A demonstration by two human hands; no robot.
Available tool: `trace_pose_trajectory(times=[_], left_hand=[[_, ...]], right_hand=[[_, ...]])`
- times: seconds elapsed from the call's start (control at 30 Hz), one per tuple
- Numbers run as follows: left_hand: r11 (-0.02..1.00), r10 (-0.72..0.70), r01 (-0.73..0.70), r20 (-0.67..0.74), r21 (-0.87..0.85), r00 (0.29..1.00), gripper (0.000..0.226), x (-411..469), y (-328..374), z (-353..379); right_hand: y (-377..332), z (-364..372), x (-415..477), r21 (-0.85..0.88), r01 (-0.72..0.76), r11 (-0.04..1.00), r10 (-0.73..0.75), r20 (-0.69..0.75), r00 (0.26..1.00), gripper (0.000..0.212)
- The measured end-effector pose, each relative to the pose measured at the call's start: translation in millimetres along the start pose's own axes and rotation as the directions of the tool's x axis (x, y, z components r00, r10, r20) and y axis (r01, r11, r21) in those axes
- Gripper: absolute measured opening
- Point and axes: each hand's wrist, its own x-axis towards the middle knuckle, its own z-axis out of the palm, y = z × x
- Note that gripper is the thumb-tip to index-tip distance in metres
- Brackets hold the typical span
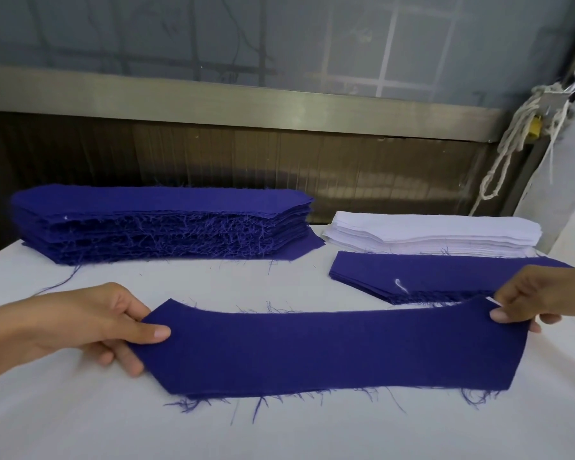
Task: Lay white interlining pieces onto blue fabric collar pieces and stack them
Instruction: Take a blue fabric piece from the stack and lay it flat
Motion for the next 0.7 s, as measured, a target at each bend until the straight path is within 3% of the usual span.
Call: trace_pose_trajectory(times=[0.2, 0.3, 0.4, 0.57, 0.7], left_hand=[[0.997, 0.056, -0.059, -0.067, -0.049, 0.996, 0.062, -1.9, 9.1, 1.1], [0.992, 0.097, -0.106, -0.119, -0.073, 0.988, 0.047, -1.5, 23.4, 4.7], [0.982, 0.139, -0.157, -0.158, -0.103, 0.978, 0.04, 1.6, 46.3, 8.4], [0.958, 0.193, -0.236, -0.24, -0.164, 0.951, 0.051, 19.9, 86.0, 18.6], [0.939, 0.248, -0.297, -0.256, -0.171, 0.934, 0.035, 42.0, 120.5, 33.9]], right_hand=[[2.5, -15.5, -12.0, 0.117, 0.014, 0.993, -0.012, -0.016, 1.0, 0.065], [2.2, -25.1, -22.7, 0.254, 0.006, 0.967, 0.005, -0.041, 0.999, 0.065], [4.7, -38.5, -29.8, 0.34, 0.038, 0.94, 0.02, -0.167, 0.986, 0.07], [-2.5, -58.0, -44.0, 0.451, 0.031, 0.892, 0.161, -0.38, 0.911, 0.048], [1.7, -65.7, -50.7, 0.587, 0.08, 0.806, 0.273, -0.488, 0.829, 0.015]])
